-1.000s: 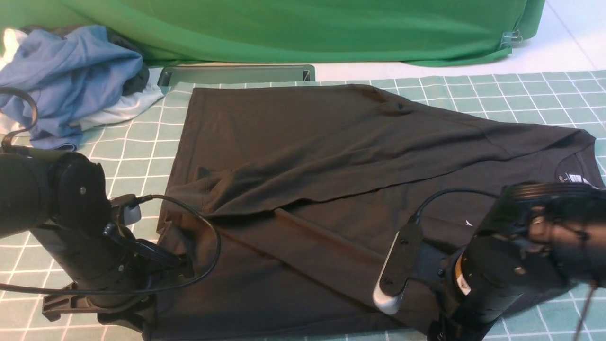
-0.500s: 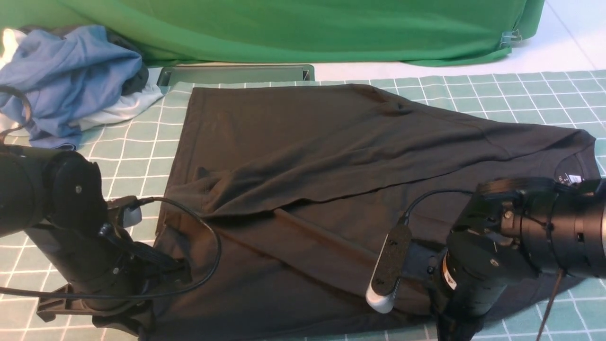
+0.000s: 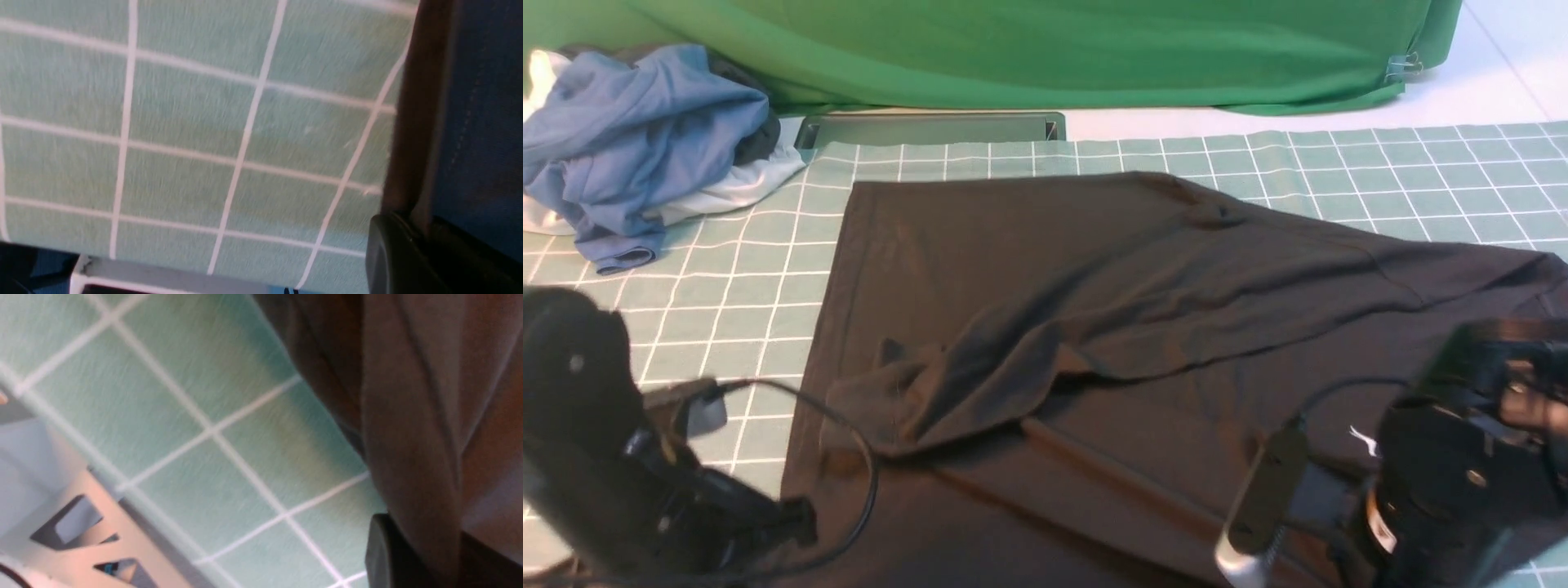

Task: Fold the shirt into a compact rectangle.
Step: 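Grasp the near edge of the shirt at its hem and shoulder corners, then fold the black garment in half by bringing its near edge over to the far edge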

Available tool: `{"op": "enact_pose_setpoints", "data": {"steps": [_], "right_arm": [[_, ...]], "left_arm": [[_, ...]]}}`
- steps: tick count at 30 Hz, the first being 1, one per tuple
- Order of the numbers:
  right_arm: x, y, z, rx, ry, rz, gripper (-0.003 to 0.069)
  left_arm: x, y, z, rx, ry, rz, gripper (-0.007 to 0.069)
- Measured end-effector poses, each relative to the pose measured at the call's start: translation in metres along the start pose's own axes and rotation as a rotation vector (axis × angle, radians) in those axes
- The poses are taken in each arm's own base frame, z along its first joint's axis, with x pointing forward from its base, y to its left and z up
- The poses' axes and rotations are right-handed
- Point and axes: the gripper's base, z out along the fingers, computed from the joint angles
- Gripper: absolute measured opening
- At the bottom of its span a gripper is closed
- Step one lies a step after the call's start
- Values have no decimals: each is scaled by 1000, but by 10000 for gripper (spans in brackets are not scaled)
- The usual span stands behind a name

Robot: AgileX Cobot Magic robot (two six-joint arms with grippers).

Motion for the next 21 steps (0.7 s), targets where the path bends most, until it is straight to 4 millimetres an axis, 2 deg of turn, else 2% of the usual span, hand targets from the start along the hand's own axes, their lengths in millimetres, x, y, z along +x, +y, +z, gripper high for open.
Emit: {"op": "enact_pose_setpoints", "data": {"steps": [4,8,11,12,14,15,20,21], "right_arm": [[-1,0,-7,3,-32,10,79],[-11,-3,-19,14,-87,14,79],[-24,-7,-37,37,-158,13,79],[-33,-11,-51,61,-209,13,79],[-39,-14,-60,80,-243,18,79],[-49,-21,-72,97,-286,49,79],[-68,-46,-85,120,-341,130,79],[-75,-56,-86,126,-351,156,79]], "left_arm": [[3,0,-3,11,-9,-1,17],[-3,-4,-13,30,-46,5,17],[-13,-10,-27,57,-102,8,17],[-20,-14,-36,76,-144,10,17],[-27,-17,-41,91,-179,8,17],[-39,-20,-49,110,-224,-8,17],[-71,-15,-59,127,-278,-81,17],[-82,-12,-60,135,-293,-110,17]]}}
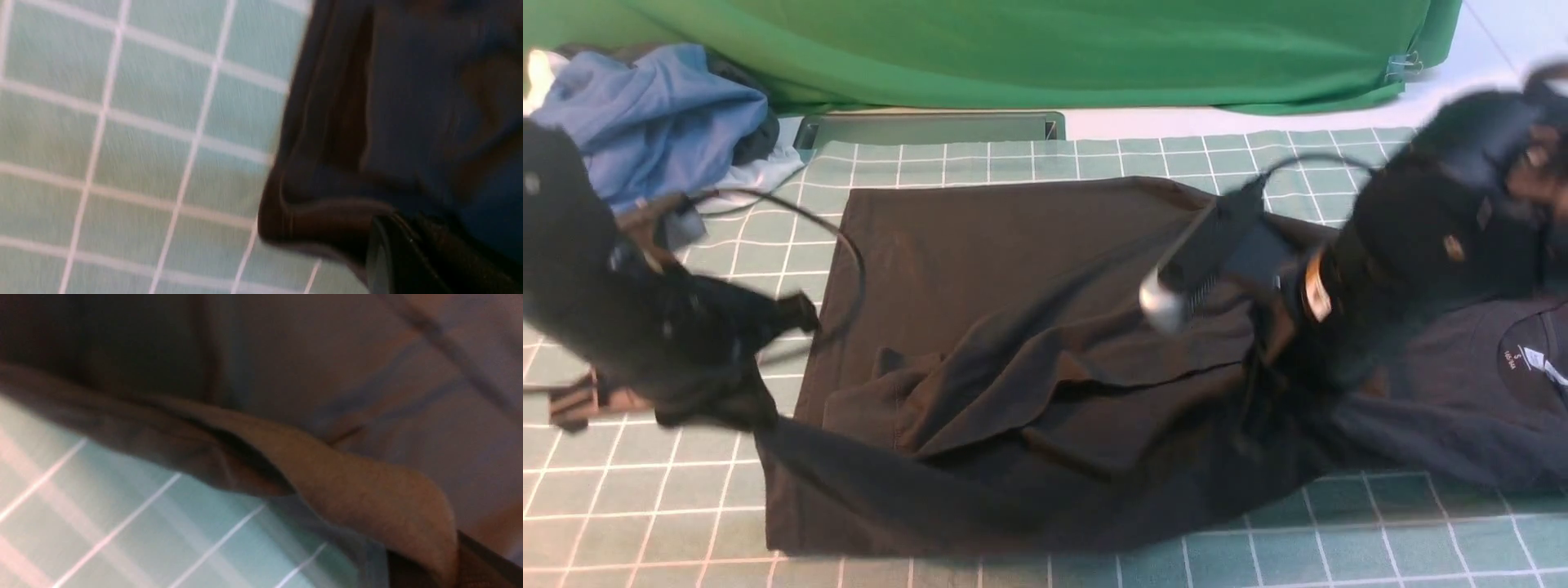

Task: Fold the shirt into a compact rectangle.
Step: 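Fold the black garment in half by bringing its near edge over to the far edge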

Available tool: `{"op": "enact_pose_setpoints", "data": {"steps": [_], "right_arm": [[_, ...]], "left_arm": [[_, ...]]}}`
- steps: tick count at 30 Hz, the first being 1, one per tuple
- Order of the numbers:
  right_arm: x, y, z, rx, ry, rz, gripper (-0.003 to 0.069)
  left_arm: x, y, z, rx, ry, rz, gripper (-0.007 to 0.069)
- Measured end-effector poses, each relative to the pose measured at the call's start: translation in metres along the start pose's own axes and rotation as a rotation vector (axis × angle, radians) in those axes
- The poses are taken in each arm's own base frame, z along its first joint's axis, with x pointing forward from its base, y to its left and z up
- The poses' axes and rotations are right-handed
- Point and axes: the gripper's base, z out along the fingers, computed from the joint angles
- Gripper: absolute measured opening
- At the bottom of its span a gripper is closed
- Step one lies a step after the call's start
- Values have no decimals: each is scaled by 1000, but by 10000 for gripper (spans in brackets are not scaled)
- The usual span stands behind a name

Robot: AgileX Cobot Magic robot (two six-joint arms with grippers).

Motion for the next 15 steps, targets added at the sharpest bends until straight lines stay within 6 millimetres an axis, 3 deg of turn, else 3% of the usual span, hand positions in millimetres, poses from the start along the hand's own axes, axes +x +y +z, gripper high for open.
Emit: {"op": "enact_pose_setpoints", "data": {"steps": [9,11,15], "right_arm": [[-43,-79,48,71,-66,185,79],[-48,-89,53,81,-85,204,79],[-66,-122,82,109,-132,258,79]], "left_arm": [[-73,4,31,42,-109,-110,17],[-83,2,34,48,-128,-113,17],[-125,-5,55,73,-202,-131,17]]}}
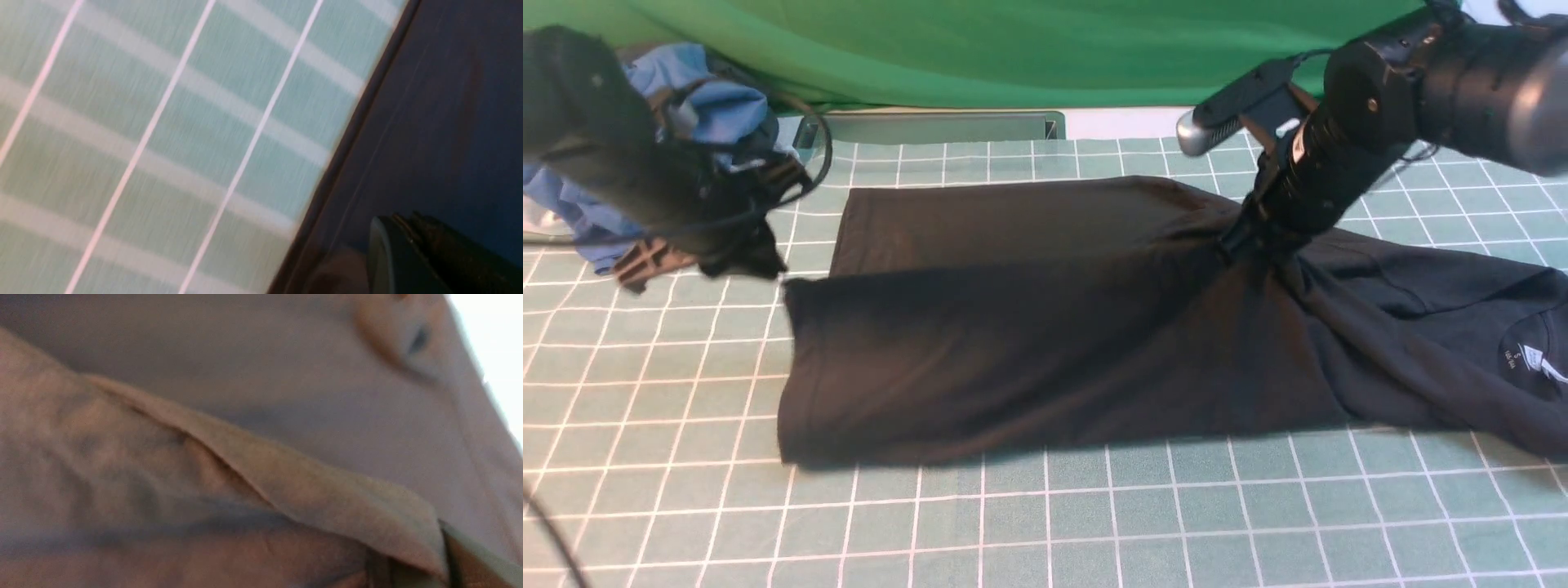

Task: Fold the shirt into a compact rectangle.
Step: 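Fold the black garment in half by bringing its near edge over to the far edge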

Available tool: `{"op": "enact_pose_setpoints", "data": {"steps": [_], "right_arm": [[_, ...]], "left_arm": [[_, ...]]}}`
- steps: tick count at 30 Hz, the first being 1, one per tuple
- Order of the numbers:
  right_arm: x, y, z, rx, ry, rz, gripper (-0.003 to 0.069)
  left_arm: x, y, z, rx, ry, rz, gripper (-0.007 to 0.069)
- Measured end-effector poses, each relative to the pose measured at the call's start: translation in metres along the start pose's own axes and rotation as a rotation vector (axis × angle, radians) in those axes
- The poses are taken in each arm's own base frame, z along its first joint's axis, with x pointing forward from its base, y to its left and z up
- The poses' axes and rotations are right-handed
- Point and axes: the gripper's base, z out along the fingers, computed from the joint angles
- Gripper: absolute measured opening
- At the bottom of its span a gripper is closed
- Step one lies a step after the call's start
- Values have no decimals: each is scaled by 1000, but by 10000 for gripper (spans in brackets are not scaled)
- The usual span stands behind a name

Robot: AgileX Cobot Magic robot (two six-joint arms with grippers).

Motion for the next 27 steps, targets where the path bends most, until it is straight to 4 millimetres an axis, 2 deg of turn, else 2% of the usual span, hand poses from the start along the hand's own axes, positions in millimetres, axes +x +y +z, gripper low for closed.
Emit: {"op": "enact_pose_setpoints", "data": {"steps": [5,6,7,11,14,20,24,27], "right_arm": [[-13,-19,37,21,-57,37,79],[-13,-19,40,21,-56,38,79],[-15,-22,48,25,-76,44,79],[-14,-23,63,23,-80,47,82],[-13,-22,66,21,-74,48,84],[-13,-22,66,22,-75,49,84],[-13,-23,66,22,-75,51,85],[-13,-23,66,22,-74,51,89]], "left_arm": [[-40,-11,34,30,-62,-15,17],[-42,-12,35,31,-63,-15,17],[-54,-17,47,43,-79,-13,17],[-66,-24,63,64,-28,23,17],[-63,-29,66,87,96,76,17],[-45,-33,58,117,312,159,21],[-25,-31,68,59,429,197,71],[-1,-32,81,32,511,210,119]]}}
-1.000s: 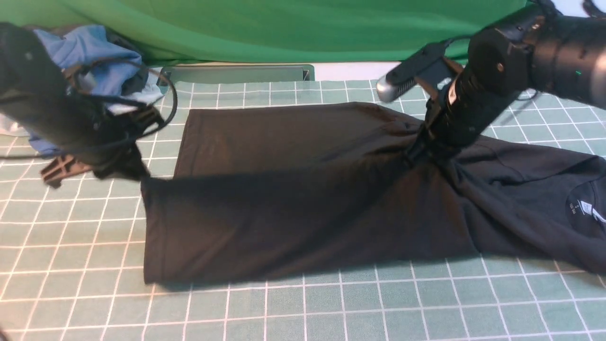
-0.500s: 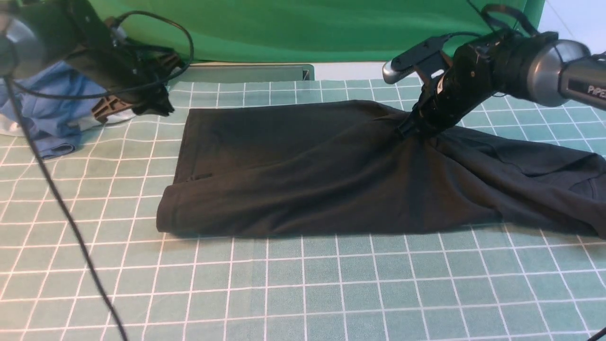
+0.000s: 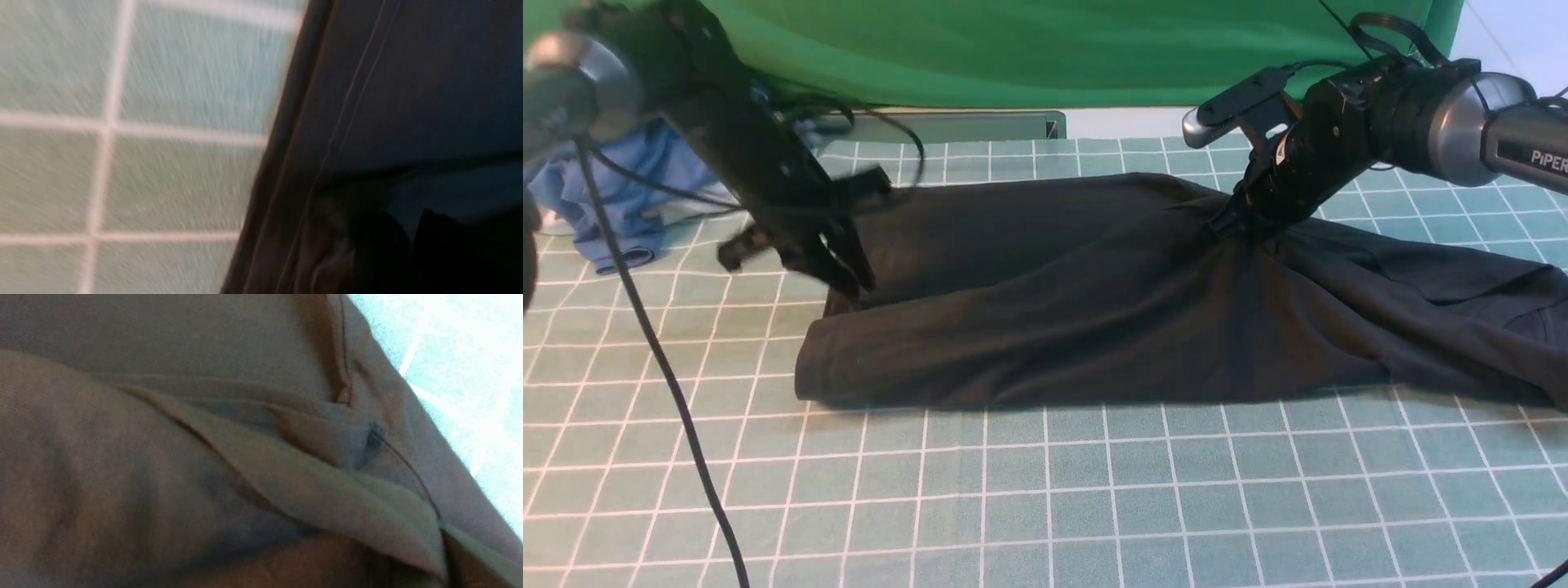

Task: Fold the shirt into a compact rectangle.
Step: 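Fold the black garment in half by bringing its near edge over to the far edge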

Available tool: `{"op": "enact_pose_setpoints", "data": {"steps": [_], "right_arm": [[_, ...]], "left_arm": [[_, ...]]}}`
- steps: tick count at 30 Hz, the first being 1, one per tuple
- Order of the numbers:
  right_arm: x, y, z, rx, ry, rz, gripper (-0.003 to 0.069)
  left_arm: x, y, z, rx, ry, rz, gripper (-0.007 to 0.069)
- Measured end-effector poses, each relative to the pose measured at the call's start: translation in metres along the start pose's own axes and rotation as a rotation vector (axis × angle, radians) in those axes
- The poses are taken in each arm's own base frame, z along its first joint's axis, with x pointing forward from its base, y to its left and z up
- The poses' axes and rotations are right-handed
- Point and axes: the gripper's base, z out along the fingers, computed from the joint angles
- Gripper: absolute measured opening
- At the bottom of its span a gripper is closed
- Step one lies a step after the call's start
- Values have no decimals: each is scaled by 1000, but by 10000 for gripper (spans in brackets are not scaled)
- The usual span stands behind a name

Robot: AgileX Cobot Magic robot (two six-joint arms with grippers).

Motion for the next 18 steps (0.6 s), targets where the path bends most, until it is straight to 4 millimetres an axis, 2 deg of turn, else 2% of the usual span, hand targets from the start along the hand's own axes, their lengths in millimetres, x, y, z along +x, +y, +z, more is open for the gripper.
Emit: {"op": "enact_pose_setpoints", "data": {"steps": [1,2,3,8,13,14,15,17,18], "right_arm": [[0,0,0,0,3,0,90],[0,0,0,0,3,0,90],[1,0,0,0,7,0,91],[2,0,0,-1,22,1,93],[4,0,0,-2,43,2,95],[4,0,0,-2,47,1,96],[4,0,0,-2,48,1,97],[4,0,0,-1,49,0,99],[4,0,0,-1,49,1,99]], "left_arm": [[7,-3,11,-12,38,7,138],[9,-2,12,-15,44,5,141],[21,-6,20,-27,82,13,175],[38,-11,23,-42,113,26,250],[40,-10,10,-103,83,24,300],[40,-12,-5,-127,39,28,311],[40,-12,-7,-127,34,28,312],[47,-19,-28,-119,-16,39,323],[51,-21,-32,-118,-21,43,324]]}}
